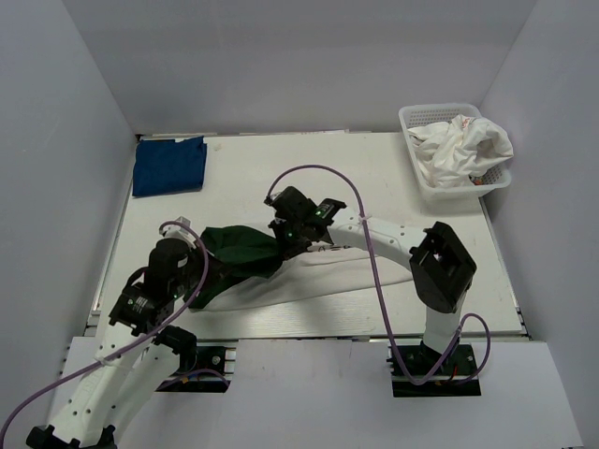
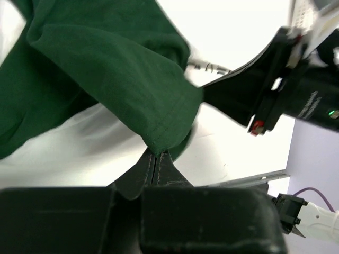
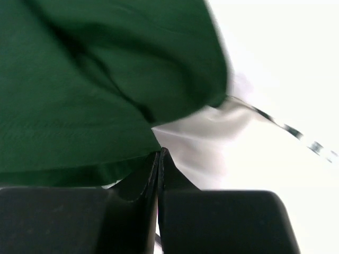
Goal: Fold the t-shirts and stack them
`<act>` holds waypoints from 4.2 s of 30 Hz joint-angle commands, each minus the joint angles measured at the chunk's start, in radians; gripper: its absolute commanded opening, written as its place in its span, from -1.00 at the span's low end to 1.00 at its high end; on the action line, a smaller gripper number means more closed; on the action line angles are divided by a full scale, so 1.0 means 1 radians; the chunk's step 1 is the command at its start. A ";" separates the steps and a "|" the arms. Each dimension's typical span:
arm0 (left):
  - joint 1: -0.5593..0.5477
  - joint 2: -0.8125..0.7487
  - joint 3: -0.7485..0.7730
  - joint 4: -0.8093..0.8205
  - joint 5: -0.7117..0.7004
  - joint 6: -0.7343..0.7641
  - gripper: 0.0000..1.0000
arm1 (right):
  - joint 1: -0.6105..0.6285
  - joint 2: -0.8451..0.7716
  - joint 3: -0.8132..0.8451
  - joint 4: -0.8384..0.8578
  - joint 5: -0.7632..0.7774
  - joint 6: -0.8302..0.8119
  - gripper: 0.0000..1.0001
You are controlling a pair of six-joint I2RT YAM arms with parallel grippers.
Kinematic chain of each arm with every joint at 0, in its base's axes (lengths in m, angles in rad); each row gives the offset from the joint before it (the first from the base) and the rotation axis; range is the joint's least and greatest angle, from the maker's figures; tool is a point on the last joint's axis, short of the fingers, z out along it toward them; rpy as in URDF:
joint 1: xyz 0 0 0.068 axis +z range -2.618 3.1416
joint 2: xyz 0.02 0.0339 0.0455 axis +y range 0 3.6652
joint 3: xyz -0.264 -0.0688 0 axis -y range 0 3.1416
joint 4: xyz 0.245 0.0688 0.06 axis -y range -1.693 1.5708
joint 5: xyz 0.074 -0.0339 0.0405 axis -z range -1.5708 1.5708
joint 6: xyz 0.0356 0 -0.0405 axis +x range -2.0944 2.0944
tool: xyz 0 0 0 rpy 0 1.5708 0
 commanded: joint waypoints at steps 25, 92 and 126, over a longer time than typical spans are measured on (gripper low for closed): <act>0.005 -0.117 -0.187 -0.268 0.203 -0.120 1.00 | 0.010 -0.092 -0.126 -0.130 0.053 -0.121 0.07; 0.128 2.235 1.757 0.716 0.419 -0.024 1.00 | 0.059 -0.627 -0.724 0.361 -0.043 -0.026 0.81; -0.114 0.340 -0.235 0.453 0.348 0.075 0.85 | -0.016 -0.837 -1.032 0.366 0.014 0.242 0.81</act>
